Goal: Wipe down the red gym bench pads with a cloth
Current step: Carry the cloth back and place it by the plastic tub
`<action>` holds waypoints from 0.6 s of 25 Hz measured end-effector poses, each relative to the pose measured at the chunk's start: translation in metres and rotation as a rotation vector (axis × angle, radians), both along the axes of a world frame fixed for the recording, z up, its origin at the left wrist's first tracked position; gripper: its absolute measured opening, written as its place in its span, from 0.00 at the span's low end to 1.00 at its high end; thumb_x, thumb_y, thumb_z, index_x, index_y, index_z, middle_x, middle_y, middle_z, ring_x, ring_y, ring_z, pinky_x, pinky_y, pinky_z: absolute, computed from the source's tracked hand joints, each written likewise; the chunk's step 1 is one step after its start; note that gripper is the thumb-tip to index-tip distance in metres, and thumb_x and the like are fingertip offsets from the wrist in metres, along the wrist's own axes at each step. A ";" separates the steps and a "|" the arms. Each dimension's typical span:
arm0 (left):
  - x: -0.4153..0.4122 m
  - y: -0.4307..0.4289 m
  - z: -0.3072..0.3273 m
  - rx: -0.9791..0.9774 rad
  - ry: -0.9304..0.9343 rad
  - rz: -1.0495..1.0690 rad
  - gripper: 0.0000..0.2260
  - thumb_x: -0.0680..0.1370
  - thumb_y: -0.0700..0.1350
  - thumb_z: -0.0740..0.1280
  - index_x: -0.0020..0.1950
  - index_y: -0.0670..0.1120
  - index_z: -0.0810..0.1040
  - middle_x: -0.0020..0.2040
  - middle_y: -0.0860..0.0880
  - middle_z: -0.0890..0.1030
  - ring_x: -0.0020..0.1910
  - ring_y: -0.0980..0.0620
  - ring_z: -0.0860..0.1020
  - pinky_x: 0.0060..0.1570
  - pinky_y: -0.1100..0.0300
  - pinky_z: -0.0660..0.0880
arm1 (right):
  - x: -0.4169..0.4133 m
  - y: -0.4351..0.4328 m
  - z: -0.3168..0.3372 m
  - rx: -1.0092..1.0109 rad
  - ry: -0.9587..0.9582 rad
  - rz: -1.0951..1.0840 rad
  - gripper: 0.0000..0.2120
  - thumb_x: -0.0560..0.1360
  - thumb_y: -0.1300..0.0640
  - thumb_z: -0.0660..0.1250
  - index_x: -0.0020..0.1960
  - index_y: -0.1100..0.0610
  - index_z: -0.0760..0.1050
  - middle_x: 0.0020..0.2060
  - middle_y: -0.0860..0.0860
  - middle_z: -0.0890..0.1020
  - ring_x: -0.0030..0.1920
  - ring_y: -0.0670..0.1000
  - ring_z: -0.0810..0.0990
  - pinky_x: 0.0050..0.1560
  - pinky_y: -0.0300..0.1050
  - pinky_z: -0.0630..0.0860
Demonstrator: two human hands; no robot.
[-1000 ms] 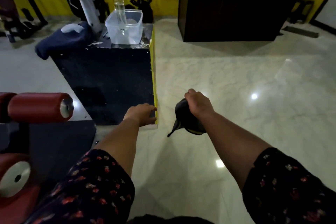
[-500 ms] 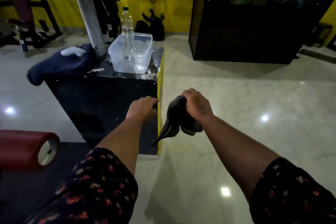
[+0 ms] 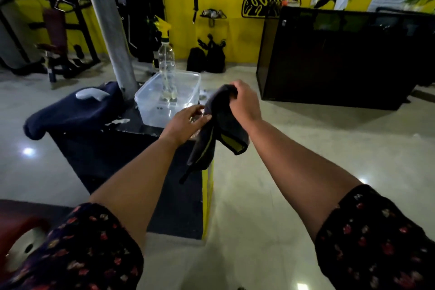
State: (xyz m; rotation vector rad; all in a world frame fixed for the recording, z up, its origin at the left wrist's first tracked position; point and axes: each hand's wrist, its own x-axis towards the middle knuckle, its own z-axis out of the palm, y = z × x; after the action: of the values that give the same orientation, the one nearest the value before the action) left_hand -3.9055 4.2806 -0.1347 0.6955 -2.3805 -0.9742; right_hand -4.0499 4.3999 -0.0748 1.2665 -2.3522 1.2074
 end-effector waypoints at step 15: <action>-0.150 -0.067 0.071 0.036 0.252 0.339 0.29 0.63 0.57 0.72 0.63 0.61 0.69 0.55 0.59 0.80 0.51 0.55 0.81 0.50 0.49 0.79 | -0.145 -0.119 0.099 -0.164 -0.018 0.292 0.14 0.80 0.64 0.60 0.64 0.62 0.75 0.61 0.58 0.79 0.63 0.55 0.75 0.58 0.36 0.66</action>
State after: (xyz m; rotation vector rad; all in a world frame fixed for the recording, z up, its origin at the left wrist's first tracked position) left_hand -4.0555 4.2138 -0.0642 0.8971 -1.9535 -0.8995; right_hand -4.1952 4.2810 0.0237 1.5842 -2.0798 1.4674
